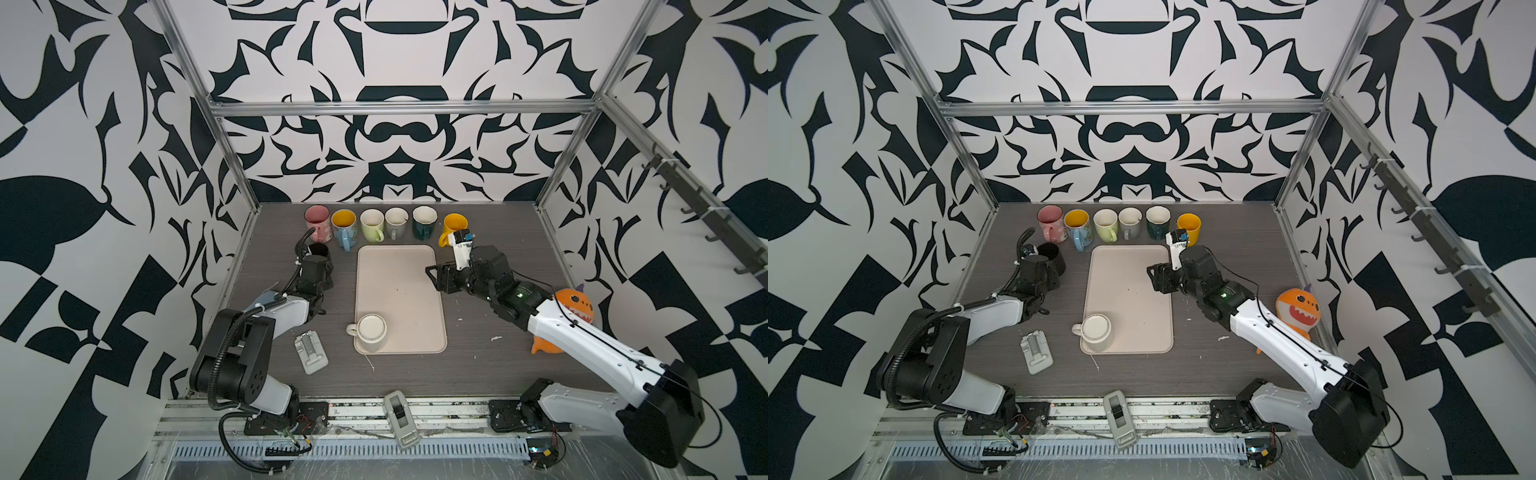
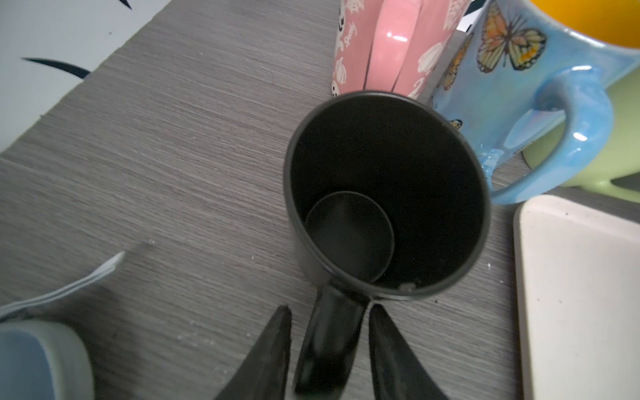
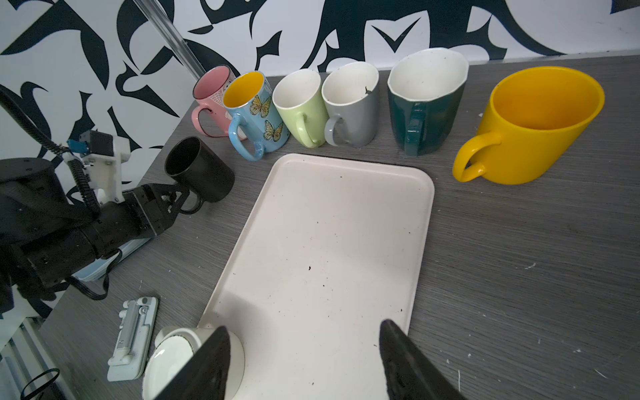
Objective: Turn the mug right side up
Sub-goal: 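Carry the black mug with the left gripper and set it upright beside the pink mug, then open the left gripper and move it to the white mug on the tray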
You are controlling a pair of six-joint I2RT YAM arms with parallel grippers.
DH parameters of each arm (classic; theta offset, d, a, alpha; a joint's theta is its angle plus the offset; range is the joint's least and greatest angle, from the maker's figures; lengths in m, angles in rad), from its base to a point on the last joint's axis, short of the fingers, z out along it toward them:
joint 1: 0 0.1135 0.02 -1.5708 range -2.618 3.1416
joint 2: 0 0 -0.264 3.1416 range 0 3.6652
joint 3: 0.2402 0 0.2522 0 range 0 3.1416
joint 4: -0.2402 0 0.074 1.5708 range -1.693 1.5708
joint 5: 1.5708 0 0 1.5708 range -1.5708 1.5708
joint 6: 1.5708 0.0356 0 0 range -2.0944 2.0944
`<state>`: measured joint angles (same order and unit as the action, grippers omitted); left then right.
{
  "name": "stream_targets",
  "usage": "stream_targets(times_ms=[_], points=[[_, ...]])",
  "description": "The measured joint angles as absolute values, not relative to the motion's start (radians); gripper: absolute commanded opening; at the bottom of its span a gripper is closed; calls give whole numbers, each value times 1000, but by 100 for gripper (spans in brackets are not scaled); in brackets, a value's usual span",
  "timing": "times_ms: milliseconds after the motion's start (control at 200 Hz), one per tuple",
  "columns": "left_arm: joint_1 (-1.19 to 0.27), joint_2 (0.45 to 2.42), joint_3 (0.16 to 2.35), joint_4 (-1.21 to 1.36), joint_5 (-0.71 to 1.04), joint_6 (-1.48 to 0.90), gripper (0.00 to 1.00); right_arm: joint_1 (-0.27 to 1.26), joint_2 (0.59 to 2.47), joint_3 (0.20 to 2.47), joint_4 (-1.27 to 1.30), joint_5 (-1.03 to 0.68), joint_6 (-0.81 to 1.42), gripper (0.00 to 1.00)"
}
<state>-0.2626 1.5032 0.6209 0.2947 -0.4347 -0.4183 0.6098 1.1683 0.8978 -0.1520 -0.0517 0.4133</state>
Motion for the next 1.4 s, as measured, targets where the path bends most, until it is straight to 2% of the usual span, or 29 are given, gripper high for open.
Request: stream_targets(times_ms=[60,285,550,745,940,1165,1405], points=[[-263,1503,621,294,-434,-420,51,610,1168,898,-151,-52,414,70],[-262,1439,620,234,-431,-447,53,610,1178,898,-144,-54,418,70],[-270,1042,657,23,-366,-600,55,610,1240,900,-140,-80,443,70],[-271,833,750,-260,-319,-940,55,610,1310,911,-141,-110,469,69],[-271,680,647,-387,-179,-1373,51,610,1316,911,-137,-126,497,68],[-313,669,567,-502,-74,-1703,49,610,1269,888,-137,-119,527,68],[-423,736,565,-528,-54,-1892,50,610,1244,857,-138,-111,554,67]])
